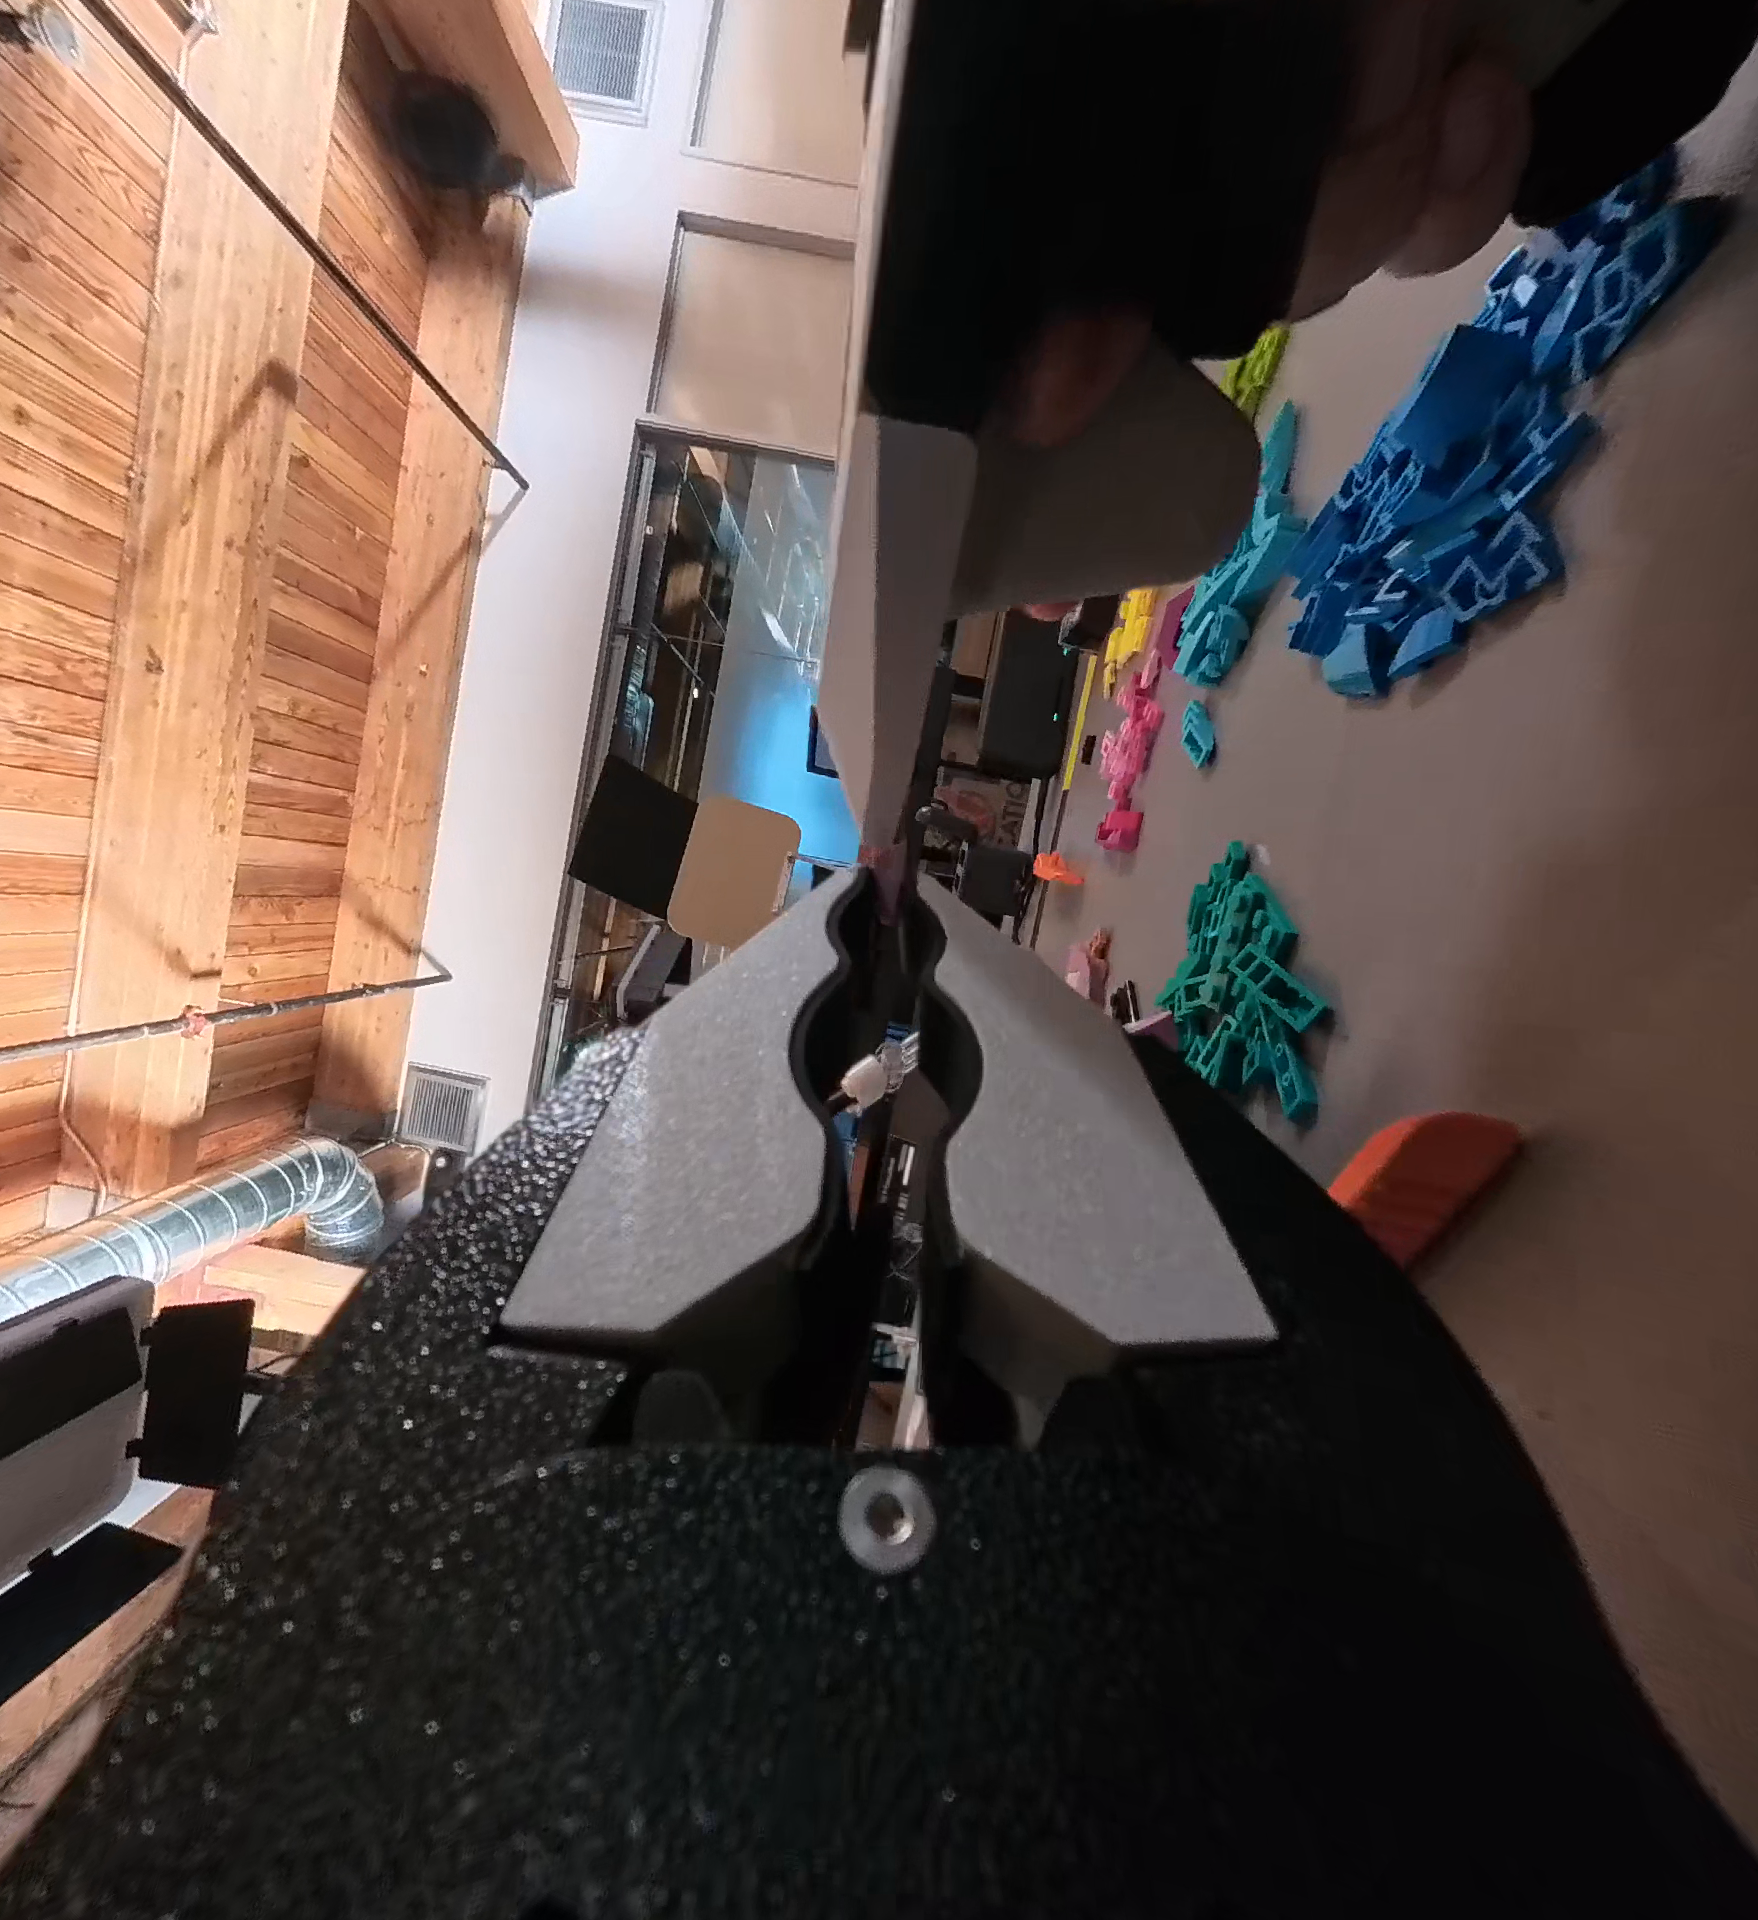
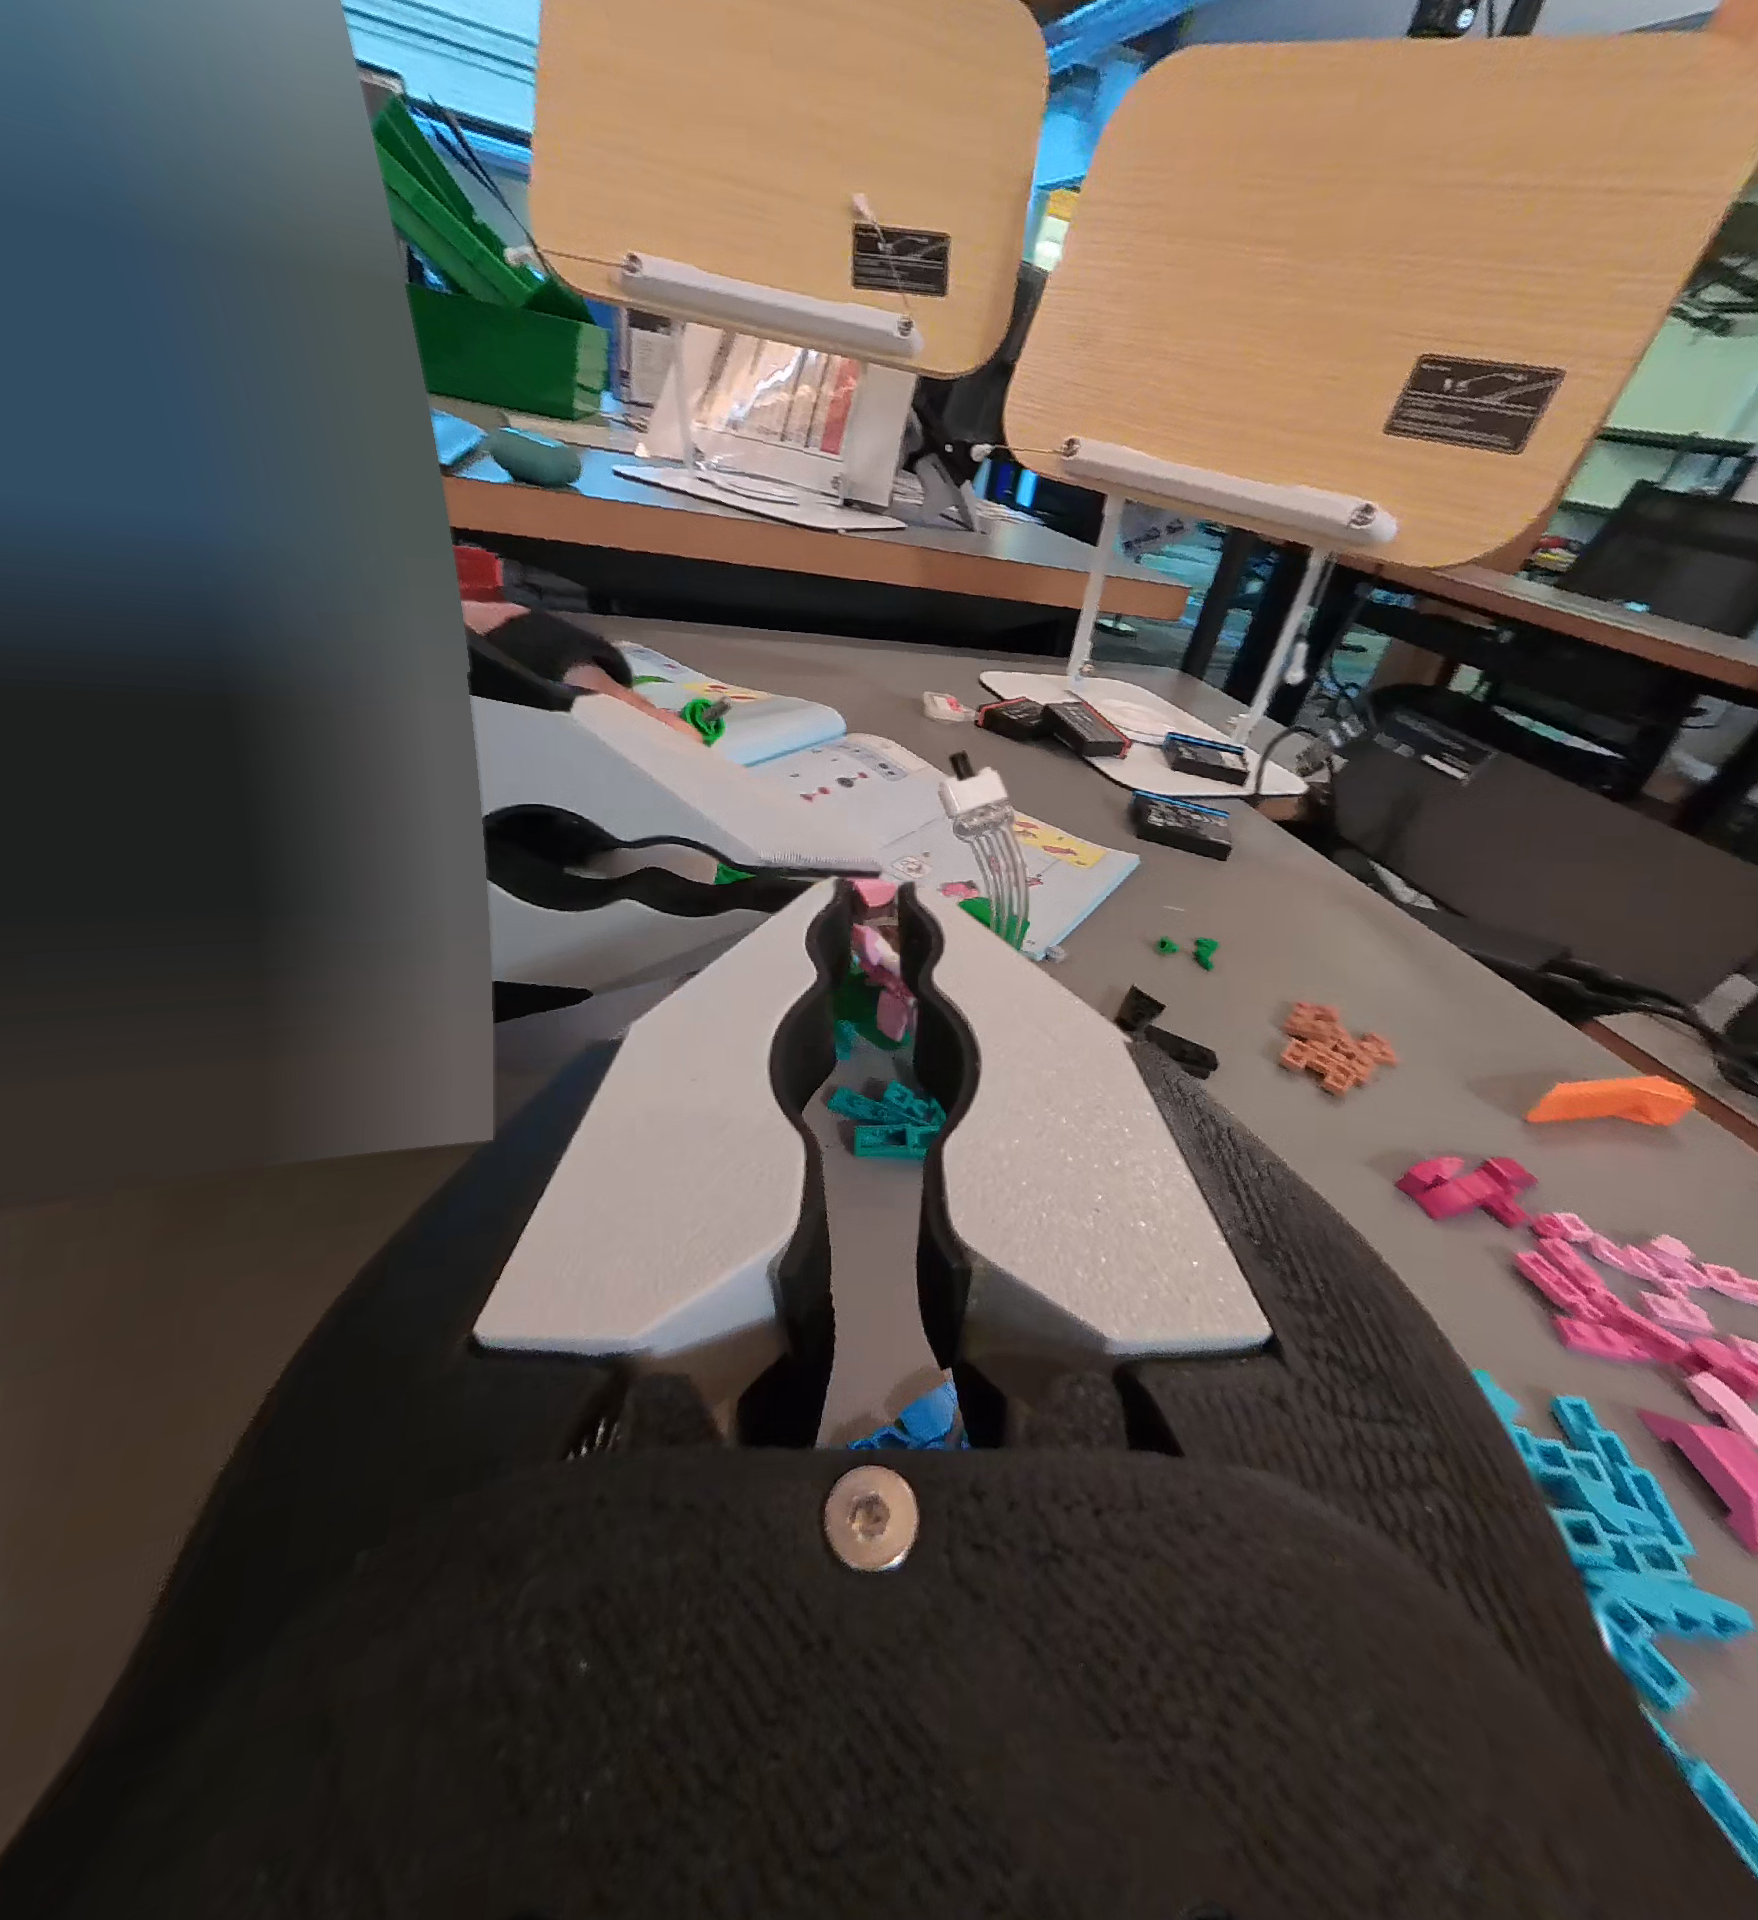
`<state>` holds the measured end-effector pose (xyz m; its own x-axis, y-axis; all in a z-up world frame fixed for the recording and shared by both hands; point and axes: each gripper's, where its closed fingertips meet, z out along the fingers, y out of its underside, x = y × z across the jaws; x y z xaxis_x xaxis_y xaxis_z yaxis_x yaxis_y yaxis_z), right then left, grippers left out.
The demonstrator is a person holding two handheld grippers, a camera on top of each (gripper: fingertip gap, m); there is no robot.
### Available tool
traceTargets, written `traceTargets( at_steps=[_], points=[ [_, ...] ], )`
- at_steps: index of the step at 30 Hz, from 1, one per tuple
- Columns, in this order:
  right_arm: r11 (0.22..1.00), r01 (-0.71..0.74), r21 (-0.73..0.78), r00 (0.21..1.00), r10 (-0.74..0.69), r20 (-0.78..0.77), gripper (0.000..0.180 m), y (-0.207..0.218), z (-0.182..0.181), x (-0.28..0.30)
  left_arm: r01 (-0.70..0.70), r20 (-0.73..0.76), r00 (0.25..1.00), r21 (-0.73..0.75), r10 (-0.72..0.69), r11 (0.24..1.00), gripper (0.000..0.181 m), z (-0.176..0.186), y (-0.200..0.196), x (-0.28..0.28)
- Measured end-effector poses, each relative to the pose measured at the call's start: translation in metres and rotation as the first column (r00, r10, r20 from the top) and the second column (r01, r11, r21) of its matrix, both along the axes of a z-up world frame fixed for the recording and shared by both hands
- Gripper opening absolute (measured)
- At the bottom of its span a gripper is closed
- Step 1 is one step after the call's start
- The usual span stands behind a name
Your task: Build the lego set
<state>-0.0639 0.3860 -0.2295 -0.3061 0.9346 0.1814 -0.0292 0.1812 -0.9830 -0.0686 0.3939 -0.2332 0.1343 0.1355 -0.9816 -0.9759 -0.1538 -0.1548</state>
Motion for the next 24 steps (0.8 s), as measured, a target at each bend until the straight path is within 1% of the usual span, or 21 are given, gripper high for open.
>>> traceTargets(
  at_steps=[5, 12, 14, 15, 16, 17, 18, 19, 20, 21, 22, 23, 24],
  points=[
    [0.997, 0.069, 0.036, 0.998, -0.069, -0.010, 0.006, 0.000, 0.000, -0.002, -0.017, 0.015, 1.000, 0.000, 0.017, 1.000, 0.002, 0.000, 0.000, -0.003],
    [0.993, 0.074, 0.088, 0.997, -0.073, -0.018, 0.006, -0.001, 0.000, -0.002, -0.018, 0.006, 1.000, 0.007, 0.018, 1.000, 0.001, 0.001, 0.000, -0.002],
    [0.996, 0.012, 0.092, 1.000, -0.010, -0.024, 0.006, -0.003, 0.002, 0.003, 0.027, 0.068, 0.997, 0.008, -0.027, 1.000, 0.002, 0.001, -0.001, 0.002],
    [0.996, -0.035, 0.087, 0.999, 0.038, -0.026, 0.005, -0.003, 0.003, 0.007, 0.070, 0.135, 0.988, 0.008, -0.070, 0.998, 0.003, 0.001, -0.002, 0.007],
    [0.994, -0.085, 0.070, 0.996, 0.087, -0.020, 0.006, -0.003, 0.004, 0.011, 0.123, 0.236, 0.964, 0.004, -0.120, 0.992, 0.004, 0.001, -0.002, 0.012],
    [0.989, -0.142, 0.041, 0.990, 0.142, -0.019, 0.006, -0.004, 0.005, 0.017, 0.185, 0.359, 0.917, -0.001, -0.172, 0.983, 0.007, 0.002, -0.002, 0.018],
    [0.979, -0.202, 0.009, 0.979, 0.202, -0.032, 0.006, -0.006, 0.009, 0.024, 0.238, 0.488, 0.847, 0.009, -0.212, 0.971, 0.016, 0.005, -0.003, 0.023],
    [0.966, -0.257, -0.023, 0.966, 0.256, -0.049, 0.006, -0.007, 0.014, 0.031, 0.300, 0.616, 0.747, 0.023, -0.250, 0.954, 0.025, 0.009, -0.003, 0.028],
    [0.951, -0.305, -0.056, 0.951, 0.302, -0.058, 0.006, -0.008, 0.018, 0.037, 0.384, 0.730, 0.617, 0.047, -0.294, 0.922, 0.035, 0.014, -0.006, 0.038],
    [0.934, -0.345, -0.088, 0.938, 0.341, -0.065, 0.006, -0.009, 0.021, 0.043, 0.438, 0.815, 0.490, 0.076, -0.309, 0.896, 0.041, 0.020, -0.008, 0.043],
    [0.920, -0.375, -0.112, 0.927, 0.368, -0.077, 0.006, -0.010, 0.024, 0.047, 0.480, 0.872, 0.385, 0.090, -0.302, 0.873, 0.041, 0.023, -0.010, 0.047],
    [0.907, -0.400, -0.129, 0.916, 0.392, -0.086, 0.006, -0.011, 0.026, 0.050, 0.524, 0.911, 0.300, 0.092, -0.284, 0.847, 0.041, 0.024, -0.012, 0.053],
    [0.895, -0.423, -0.143, 0.906, 0.413, -0.091, 0.006, -0.012, 0.028, 0.053, 0.545, 0.935, 0.236, 0.098, -0.264, 0.833, 0.038, 0.025, -0.012, 0.055]
  ],
)
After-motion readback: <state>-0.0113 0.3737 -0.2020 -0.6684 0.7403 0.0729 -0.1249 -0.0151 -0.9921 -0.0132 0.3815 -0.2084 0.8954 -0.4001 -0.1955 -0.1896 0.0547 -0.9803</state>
